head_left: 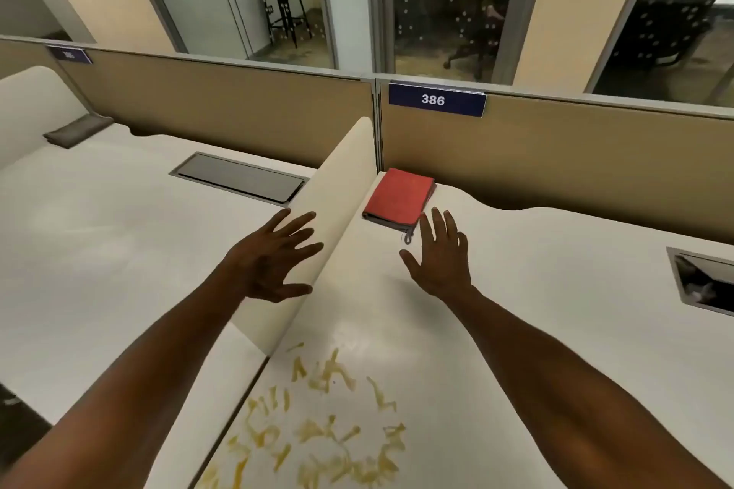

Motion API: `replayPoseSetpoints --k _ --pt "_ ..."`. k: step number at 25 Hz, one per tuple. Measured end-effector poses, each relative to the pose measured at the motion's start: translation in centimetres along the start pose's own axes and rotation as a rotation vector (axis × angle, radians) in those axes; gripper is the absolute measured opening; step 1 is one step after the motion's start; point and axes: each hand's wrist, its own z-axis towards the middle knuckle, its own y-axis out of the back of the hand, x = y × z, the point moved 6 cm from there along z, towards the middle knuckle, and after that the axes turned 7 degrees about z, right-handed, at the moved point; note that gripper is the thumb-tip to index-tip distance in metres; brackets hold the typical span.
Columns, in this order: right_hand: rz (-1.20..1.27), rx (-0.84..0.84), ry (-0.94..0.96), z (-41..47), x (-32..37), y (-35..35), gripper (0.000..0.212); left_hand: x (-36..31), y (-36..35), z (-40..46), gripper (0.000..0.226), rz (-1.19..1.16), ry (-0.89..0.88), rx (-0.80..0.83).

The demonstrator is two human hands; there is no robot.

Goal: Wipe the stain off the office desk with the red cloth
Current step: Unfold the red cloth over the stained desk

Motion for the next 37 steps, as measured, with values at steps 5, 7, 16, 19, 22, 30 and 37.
replayPoseSetpoints --k 5,7,16,19,22,30,37 --pt "-0.045 0.121 -0.013 5.4 1.2 -2.4 0.069 -0.3 -1.0 0.5 0.097 -0.012 -0.038 -0.06" --pt "-0.019 0.258 0.002 6.6 1.7 -4.1 0.07 0.0 -1.2 0.8 0.098 -0.035 -0.035 -0.05" --pt "-0.11 0.235 -0.019 10.6 1.0 -6.2 0.045 0.3 -2.2 0.9 0.1 -0.079 0.008 -0.034" --pt "-0.253 0.166 0.087 11.0 1.6 -6.3 0.035 0.3 -2.2 0.8 0.099 -0.07 0.011 -0.018" --pt "-0.264 0.195 0.143 11.8 1.6 -6.1 0.03 0.2 -2.3 1.0 0.099 -0.062 0.013 0.0" --pt "0.417 -0.001 -0.043 16.1 0.9 1.6 0.024 0.4 -2.6 0.9 0.099 -0.078 0.024 -0.016" --pt "0.775 0.17 -0.097 13.3 2.6 6.9 0.02 0.7 -1.7 0.6 0.097 -0.157 0.065 -0.079"
